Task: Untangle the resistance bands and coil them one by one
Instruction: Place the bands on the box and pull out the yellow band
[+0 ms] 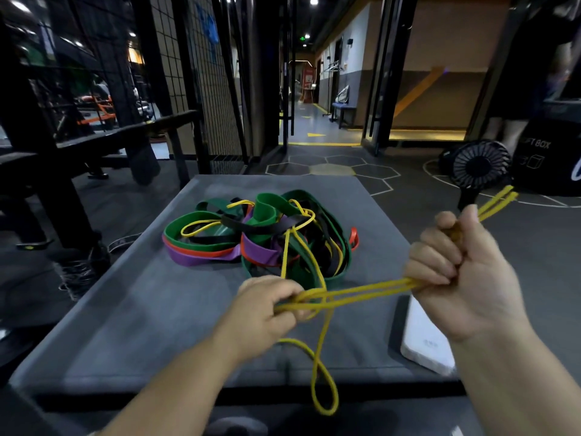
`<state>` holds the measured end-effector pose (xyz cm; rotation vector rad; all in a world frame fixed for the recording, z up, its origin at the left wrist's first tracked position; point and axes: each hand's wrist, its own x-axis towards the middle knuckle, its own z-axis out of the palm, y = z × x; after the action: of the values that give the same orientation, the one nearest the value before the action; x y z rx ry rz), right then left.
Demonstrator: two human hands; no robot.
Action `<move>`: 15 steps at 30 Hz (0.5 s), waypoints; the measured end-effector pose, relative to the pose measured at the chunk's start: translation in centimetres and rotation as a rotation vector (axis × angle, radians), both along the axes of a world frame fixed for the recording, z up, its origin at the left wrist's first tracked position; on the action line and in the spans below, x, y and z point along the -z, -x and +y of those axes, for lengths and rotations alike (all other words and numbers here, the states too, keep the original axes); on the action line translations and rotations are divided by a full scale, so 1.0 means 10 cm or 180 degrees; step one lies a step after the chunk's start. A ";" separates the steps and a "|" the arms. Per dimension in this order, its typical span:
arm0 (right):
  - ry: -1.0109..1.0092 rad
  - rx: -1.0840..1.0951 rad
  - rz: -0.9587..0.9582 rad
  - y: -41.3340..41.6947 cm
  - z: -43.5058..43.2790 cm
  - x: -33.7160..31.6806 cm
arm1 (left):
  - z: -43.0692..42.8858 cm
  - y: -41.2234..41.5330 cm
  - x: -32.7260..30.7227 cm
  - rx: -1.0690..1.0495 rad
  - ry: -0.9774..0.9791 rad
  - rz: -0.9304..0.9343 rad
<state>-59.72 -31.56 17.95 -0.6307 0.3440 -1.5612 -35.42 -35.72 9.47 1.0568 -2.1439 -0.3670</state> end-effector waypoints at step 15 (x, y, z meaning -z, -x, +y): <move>0.0054 -0.0499 0.5634 -0.49 -0.03 0.43 | 0.15 -0.25 -0.21 0.0026 -0.1515 0.0857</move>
<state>-54.78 -31.84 13.65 -1.8807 1.5002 -0.4565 -32.96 -34.26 11.52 1.1749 -1.8603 -1.0012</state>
